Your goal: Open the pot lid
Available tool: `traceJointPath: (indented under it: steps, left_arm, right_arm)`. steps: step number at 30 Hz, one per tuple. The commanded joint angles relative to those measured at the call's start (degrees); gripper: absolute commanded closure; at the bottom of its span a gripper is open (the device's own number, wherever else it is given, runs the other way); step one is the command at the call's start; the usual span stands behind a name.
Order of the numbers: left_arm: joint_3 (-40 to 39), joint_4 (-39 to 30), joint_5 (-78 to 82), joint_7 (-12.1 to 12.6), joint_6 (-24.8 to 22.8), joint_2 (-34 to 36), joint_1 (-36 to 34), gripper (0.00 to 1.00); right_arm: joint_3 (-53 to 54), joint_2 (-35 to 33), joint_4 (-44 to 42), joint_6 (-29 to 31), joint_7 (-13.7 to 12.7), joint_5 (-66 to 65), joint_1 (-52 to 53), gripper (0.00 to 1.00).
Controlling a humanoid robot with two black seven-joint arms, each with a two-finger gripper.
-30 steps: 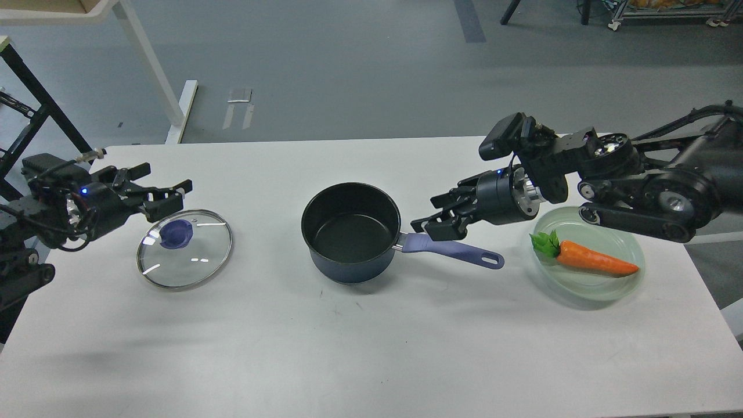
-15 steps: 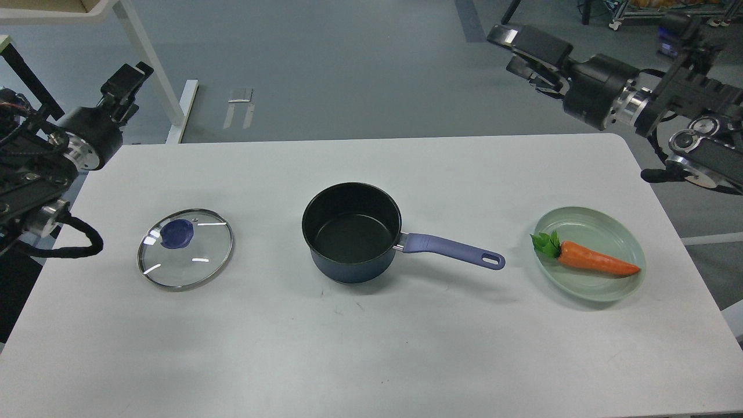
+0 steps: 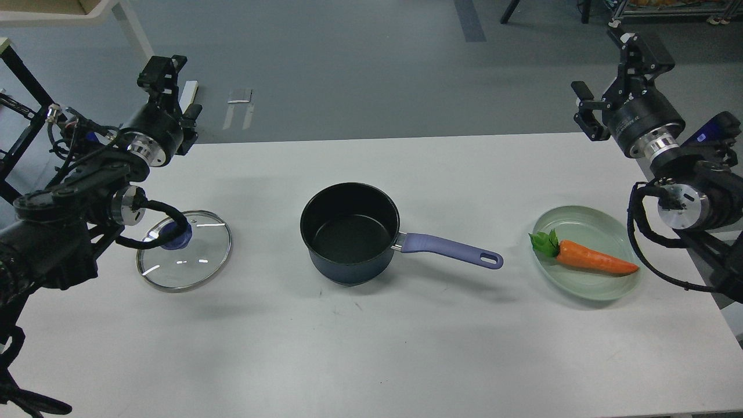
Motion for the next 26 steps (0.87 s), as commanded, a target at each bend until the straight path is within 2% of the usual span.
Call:
traceJointPath:
  steps: [1,8,12,15,26]
  left_arm:
    - [-3.2,0.4,-3.8,0.0,-3.0,-0.4,2.0,0.00]
    - [-10.5,0.4,-8.9,0.0,-5.4,-0.7,5.1,0.00]
    - [-12.0,0.4,-9.2,0.0,-7.6,-0.4,6.6,0.00]
    - [-13.5,0.3,-10.0,0.0,-9.8,-0.3,7.2,0.00]
    - [-14.9,-0.2,-10.6,0.0,-9.7,-0.2,7.8,0.00]
  right_arm:
    - [4.4,5.5,-4.6,0.3,-0.2,4.6,-1.6,0.00]
    - [12.6,12.4,-6.8,0.7,-0.8,5.2,-3.6,0.00]
    - [15.3,14.7,-7.0,1.5,-1.3,6.5,-4.8,0.00]
    - [15.5,15.1,-7.1,1.5,-2.0,8.9,-4.8,0.00]
    - [14.7,15.1,-6.7,4.7,-1.8,8.9,-5.2,0.00]
